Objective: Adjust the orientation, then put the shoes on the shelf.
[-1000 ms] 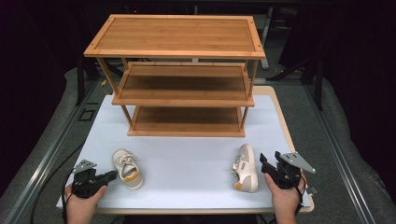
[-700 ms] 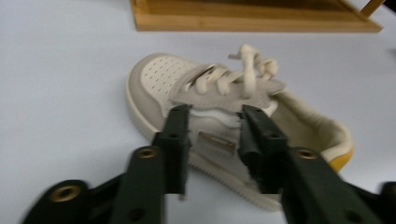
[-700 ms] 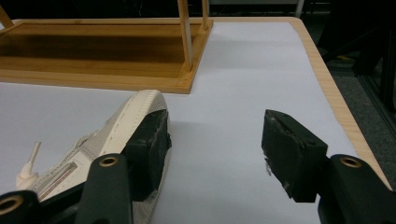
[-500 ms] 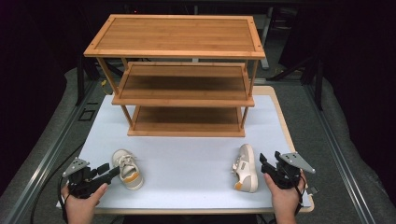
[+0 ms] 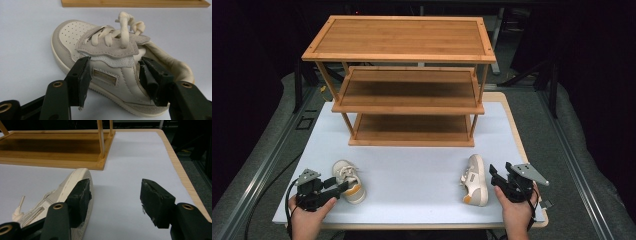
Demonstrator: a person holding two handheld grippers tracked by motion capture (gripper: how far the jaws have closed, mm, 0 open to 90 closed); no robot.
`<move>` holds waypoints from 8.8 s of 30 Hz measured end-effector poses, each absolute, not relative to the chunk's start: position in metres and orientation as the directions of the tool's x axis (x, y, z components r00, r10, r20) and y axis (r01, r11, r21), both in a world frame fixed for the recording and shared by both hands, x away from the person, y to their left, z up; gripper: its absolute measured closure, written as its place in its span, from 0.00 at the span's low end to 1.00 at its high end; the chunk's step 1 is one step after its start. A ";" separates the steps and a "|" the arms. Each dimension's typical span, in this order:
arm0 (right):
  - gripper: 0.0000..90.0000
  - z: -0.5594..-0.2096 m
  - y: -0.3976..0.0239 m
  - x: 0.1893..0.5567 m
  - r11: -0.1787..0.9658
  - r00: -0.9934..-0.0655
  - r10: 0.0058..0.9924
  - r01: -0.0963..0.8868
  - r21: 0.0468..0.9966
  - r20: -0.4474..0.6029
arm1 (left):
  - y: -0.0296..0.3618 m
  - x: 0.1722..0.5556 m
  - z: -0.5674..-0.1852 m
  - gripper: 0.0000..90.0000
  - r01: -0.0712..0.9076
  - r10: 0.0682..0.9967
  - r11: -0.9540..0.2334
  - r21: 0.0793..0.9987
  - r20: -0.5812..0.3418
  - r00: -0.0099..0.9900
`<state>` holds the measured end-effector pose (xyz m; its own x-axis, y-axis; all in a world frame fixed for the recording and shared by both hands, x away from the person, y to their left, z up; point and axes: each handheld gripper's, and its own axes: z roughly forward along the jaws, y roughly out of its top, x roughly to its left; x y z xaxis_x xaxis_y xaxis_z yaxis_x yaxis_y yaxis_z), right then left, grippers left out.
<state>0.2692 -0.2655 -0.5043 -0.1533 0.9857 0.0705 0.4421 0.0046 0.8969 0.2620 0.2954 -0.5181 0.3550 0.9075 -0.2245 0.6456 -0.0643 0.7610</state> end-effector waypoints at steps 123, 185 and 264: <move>0.74 -0.516 -0.141 0.291 0.053 -0.313 0.932 0.619 0.784 0.184 | 0.173 0.314 -0.522 0.62 0.598 0.776 -0.164 0.785 -0.271 0.569; 0.53 -0.549 -0.097 0.277 -0.287 -0.222 0.847 0.573 0.768 0.482 | 0.149 0.293 -0.552 0.55 0.604 0.769 0.219 0.766 -0.517 0.377; 0.62 -0.534 -0.094 0.279 -0.362 -0.170 0.824 0.577 0.732 0.541 | 0.151 0.291 -0.533 0.61 0.582 0.774 0.221 0.783 -0.504 0.383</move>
